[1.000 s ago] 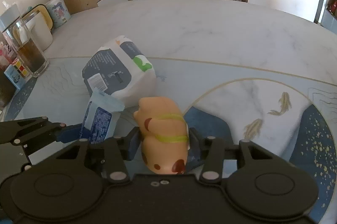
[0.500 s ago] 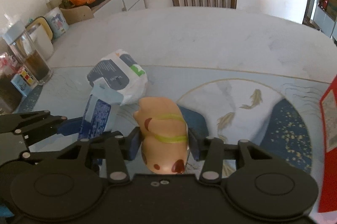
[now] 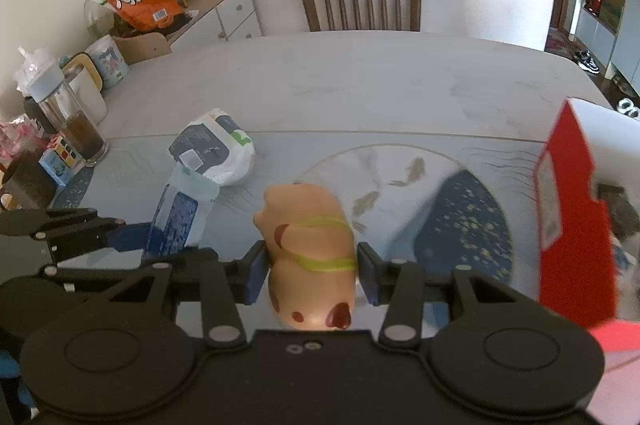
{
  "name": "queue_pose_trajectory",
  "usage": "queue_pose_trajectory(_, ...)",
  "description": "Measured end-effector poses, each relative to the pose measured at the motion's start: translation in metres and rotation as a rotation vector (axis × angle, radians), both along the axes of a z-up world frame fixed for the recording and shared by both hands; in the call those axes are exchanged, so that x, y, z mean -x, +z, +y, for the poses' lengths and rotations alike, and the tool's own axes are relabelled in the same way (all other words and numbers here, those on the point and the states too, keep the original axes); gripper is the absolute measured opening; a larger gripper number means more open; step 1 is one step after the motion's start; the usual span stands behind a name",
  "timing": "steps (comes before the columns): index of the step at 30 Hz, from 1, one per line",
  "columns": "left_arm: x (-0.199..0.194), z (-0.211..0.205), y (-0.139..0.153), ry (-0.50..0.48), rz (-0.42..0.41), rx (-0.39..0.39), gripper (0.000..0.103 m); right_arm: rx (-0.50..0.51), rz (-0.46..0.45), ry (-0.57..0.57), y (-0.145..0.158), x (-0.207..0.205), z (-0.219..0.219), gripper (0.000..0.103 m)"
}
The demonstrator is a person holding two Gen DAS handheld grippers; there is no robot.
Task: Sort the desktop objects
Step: 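Carry the blue snack bar and pig toy over the shoebox with both grippers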
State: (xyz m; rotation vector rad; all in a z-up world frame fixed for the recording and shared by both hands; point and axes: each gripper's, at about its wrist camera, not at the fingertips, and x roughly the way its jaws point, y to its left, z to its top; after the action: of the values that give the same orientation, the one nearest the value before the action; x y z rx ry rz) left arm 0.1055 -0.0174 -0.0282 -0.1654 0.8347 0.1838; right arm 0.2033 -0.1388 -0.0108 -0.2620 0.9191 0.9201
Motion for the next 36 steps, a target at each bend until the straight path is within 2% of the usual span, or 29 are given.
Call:
queue_pose_trajectory(9, -0.005, -0.041, 0.030, -0.090, -0.031, -0.005, 0.036, 0.001, -0.032, -0.054, 0.027, -0.003, -0.056, 0.046)
queue_pose_trajectory(19, -0.029, -0.099, 0.054, -0.213, -0.063, -0.009, 0.036, 0.000, -0.065, -0.124, 0.051, -0.018, -0.117, 0.046)
queue_pose_trajectory(29, -0.071, -0.156, 0.064, -0.283, -0.075, -0.015, 0.036, -0.005, -0.072, -0.185, 0.056, -0.055, -0.173, 0.046)
queue_pose_trajectory(36, -0.102, -0.189, 0.066, -0.306, -0.055, -0.016, 0.036, 0.016, -0.055, -0.182, 0.055, -0.089, -0.202, 0.046)
